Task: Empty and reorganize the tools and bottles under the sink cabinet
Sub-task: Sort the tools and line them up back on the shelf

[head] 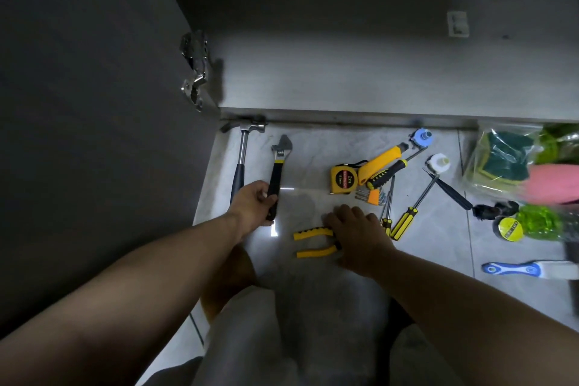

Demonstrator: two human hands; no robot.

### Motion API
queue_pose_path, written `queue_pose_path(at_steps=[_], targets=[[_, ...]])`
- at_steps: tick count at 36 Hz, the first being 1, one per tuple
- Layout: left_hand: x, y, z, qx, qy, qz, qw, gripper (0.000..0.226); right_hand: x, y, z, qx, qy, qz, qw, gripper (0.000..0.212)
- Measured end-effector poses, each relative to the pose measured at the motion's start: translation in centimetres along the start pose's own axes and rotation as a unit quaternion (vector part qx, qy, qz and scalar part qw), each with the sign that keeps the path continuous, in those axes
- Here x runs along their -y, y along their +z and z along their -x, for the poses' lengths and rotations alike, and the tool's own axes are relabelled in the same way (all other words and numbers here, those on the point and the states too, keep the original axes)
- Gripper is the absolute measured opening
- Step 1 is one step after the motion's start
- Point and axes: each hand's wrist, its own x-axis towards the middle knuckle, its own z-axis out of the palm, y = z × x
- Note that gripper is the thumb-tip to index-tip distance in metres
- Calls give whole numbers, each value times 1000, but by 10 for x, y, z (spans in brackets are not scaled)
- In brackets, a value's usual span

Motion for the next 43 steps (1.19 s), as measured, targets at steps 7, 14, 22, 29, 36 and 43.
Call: queue_pose_path(at_steps=[7,14,22,29,36,43], targets=[[8,-2,-13,-51,-16,-22,998,11,-1,8,-1,-6,1,4,1000,70],[11,-3,-7,-96,48,-206,973,20,9,-15,-12,-35,-48,-2,998,62],[-3,3,9,-113,85,-290,947,30,18,-69,-39,-123,-98,110,981,60],[-1,8,10,-117,197,-289,929,24,17,-94,-56,-134,-104,90,981,52],[-13,24,17,106,54,-45,992,33,12,-95,-63,-179,-110,-31,977,44],[-17,19,19,120,51,43,991,28,32,-68,-50,-278,86,-255,922,71]])
